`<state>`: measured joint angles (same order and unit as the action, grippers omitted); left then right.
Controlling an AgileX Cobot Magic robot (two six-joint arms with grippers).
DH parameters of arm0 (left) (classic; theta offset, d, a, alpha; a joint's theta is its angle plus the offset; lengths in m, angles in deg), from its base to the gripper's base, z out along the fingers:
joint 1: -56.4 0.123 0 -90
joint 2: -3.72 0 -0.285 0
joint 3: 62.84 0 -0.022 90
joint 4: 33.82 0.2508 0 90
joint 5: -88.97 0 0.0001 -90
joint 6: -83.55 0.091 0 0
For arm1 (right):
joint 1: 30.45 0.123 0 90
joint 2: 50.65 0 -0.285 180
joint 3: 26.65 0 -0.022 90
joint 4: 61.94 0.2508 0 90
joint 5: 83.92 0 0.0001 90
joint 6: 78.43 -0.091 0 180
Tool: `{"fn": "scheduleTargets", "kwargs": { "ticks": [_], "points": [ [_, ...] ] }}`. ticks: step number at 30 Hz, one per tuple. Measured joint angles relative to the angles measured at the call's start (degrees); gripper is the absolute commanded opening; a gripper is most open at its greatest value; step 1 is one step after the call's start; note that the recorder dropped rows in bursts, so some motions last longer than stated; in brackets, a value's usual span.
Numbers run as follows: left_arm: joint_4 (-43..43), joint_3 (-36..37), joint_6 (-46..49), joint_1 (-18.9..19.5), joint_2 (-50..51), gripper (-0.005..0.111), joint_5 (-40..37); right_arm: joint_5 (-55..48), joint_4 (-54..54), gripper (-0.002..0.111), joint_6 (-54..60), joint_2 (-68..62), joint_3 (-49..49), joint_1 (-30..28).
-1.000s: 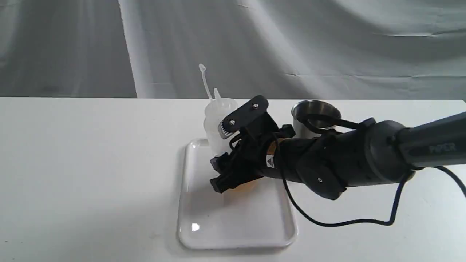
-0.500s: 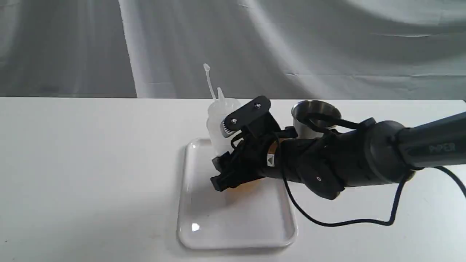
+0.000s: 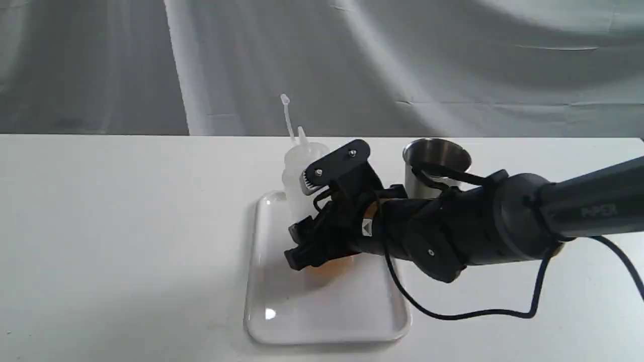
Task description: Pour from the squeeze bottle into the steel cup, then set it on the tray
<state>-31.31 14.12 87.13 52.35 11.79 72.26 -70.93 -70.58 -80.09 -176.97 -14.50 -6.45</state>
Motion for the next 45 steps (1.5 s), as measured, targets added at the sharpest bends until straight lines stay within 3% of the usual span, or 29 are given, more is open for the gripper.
{"fn": "scheduleTargets", "kwargs": {
  "ticks": [21,31,45],
  "points": [
    [0.0,0.0,0.0,0.0,0.0,0.008,0.0,0.4,0.3,0.051,0.0,-0.4,0.0,0.0],
    [0.0,0.0,0.0,0.0,0.0,0.008,0.0,-0.7,0.3,0.082,0.1,-0.4,0.0,0.0],
    [0.0,0.0,0.0,0.0,0.0,0.008,0.0,-2.9,0.3,0.096,0.2,1.1,0.0,0.0]
  ]
}}
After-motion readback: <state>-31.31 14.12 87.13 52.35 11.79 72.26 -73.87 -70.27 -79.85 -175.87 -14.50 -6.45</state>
